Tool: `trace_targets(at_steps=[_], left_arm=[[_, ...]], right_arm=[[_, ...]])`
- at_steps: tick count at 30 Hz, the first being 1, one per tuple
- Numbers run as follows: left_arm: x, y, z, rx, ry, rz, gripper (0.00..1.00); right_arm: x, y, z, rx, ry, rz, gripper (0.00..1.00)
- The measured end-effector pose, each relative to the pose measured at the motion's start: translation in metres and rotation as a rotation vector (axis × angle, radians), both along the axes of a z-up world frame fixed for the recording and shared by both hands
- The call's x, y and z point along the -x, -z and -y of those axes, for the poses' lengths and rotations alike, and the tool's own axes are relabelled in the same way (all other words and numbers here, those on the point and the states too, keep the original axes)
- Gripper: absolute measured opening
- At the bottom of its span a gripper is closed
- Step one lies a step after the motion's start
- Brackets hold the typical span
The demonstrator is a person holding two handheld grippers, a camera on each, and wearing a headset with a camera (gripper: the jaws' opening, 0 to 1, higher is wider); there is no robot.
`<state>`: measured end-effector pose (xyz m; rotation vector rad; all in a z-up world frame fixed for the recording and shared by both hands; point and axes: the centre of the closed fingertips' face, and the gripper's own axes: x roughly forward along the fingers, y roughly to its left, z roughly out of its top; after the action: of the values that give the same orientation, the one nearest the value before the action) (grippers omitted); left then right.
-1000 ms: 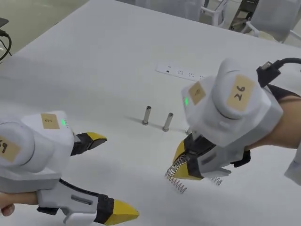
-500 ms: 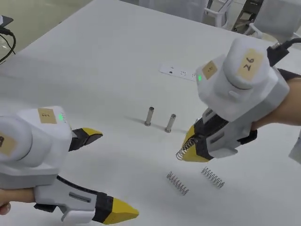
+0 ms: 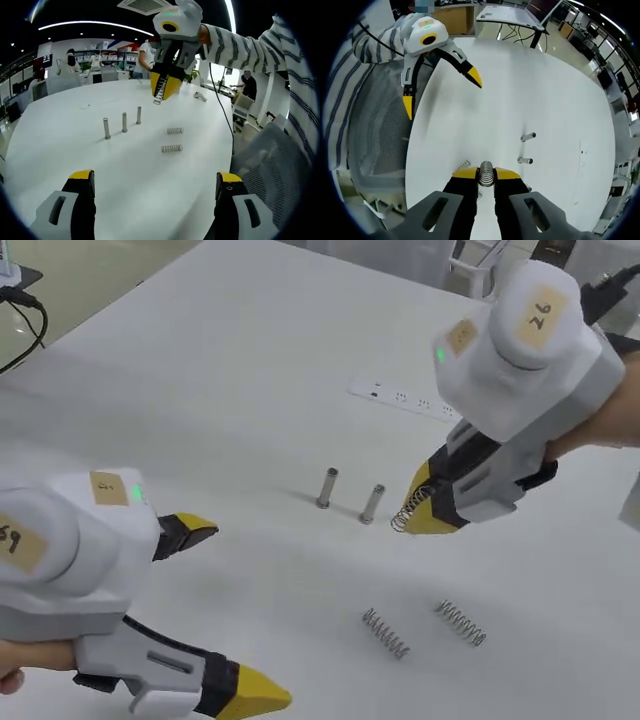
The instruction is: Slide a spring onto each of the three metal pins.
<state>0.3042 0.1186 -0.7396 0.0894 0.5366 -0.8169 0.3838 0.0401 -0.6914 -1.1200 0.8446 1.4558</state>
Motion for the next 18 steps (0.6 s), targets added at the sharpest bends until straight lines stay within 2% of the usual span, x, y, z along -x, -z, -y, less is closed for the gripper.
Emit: trace_targets(at_steps=[6,13,18], left_arm=[[-0.003,-0.001,-0.002,0.011,-0.016,0.003,0.98],[-0.003,0.004,-0.004,0.004,-0.017,-0.016,0.98],[-0.004,0.004,-0.004,0.012,-0.02,-0.022,0.98]], right_arm=[[-0.011,-0.001,-0.011,0.011,-0.027,0.02,0.09],[-0.024,-0.002,-0.025,-0.007,-0.03,0.013,0.09],[-0.034,-0.003,-0.03,-0.001,-0.046,0.038,0.09]])
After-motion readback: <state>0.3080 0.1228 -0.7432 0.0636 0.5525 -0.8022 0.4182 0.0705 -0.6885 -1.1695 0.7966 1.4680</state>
